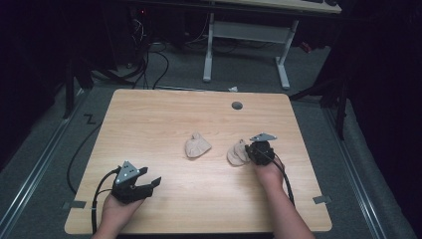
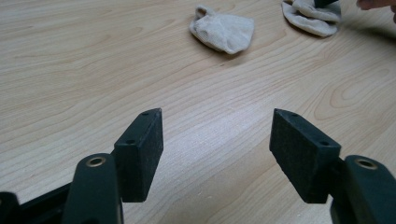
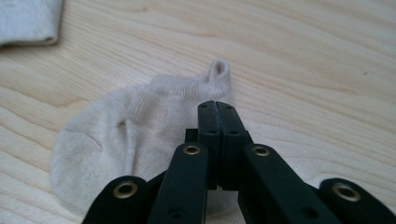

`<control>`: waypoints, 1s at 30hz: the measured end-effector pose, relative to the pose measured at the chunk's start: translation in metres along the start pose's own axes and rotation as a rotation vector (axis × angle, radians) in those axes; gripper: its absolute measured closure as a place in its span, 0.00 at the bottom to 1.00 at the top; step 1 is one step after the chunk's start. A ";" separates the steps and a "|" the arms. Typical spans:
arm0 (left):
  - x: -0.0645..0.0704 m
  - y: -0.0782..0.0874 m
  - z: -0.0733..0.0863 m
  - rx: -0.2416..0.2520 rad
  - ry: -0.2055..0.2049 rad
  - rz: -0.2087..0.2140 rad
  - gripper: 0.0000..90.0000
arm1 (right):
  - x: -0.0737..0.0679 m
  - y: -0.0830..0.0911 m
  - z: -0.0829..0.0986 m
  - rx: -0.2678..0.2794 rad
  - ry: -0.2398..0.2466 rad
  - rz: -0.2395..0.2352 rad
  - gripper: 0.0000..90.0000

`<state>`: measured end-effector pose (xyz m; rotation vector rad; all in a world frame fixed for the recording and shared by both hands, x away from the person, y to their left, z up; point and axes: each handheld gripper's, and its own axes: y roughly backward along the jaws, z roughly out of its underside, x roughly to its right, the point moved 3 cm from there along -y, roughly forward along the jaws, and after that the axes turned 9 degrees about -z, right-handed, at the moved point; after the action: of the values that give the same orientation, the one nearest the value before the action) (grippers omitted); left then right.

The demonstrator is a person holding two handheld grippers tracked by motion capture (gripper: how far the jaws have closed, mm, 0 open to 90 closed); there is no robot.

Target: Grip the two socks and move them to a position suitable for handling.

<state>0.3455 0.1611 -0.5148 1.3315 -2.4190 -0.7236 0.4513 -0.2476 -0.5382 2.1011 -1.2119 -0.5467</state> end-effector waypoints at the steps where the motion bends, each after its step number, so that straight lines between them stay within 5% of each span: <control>1: 0.000 0.000 0.000 0.000 0.000 0.000 0.39 | 0.000 0.000 0.000 0.000 0.000 0.000 1.00; 15: 0.003 -0.002 0.000 0.002 0.005 0.017 0.42 | -0.021 0.007 0.017 -0.004 0.037 -0.028 1.00; 25: 0.009 -0.002 -0.001 0.000 0.008 0.031 0.42 | -0.061 0.021 0.034 -0.003 0.086 -0.101 1.00; 30: 0.012 -0.002 -0.001 0.001 0.003 0.036 0.42 | -0.088 0.025 0.040 -0.009 0.147 -0.131 1.00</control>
<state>0.3414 0.1497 -0.5151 1.2849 -2.4345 -0.7111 0.3681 -0.1929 -0.5451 2.1822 -0.9935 -0.4462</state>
